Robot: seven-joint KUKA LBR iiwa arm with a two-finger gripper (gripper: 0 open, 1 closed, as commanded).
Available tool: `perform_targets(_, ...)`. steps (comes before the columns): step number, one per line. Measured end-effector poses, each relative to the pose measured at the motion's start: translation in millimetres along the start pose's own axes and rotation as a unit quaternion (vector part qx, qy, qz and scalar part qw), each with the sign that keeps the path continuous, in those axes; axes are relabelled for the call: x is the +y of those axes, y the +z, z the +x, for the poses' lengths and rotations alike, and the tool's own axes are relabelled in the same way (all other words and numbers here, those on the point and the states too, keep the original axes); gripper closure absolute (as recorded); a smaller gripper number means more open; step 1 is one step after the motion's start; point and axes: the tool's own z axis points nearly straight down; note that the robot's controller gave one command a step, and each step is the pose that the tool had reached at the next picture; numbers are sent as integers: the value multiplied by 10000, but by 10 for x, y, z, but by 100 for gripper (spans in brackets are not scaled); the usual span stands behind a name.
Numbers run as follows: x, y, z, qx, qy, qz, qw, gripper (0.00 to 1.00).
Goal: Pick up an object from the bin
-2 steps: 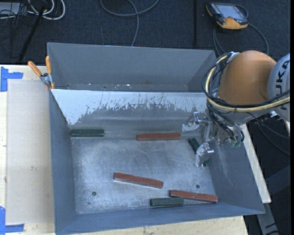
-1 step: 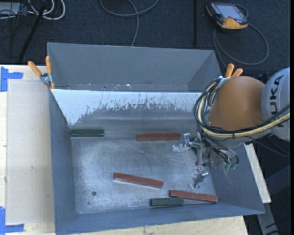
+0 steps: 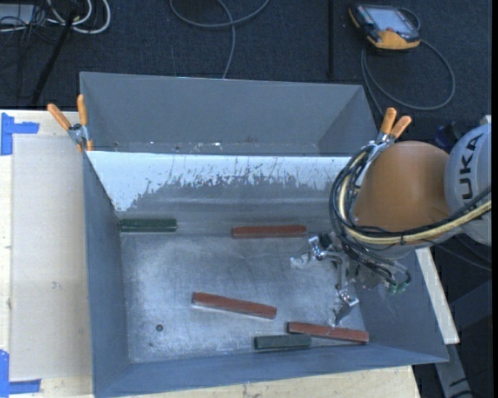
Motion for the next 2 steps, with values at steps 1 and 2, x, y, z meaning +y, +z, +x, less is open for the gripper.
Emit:
perform_targets(1, 180, 682, 273, -69, -87, 31, 9999, 0)
perform_targets(2, 190, 668, 273, -39, -110, 19, 9999, 100)
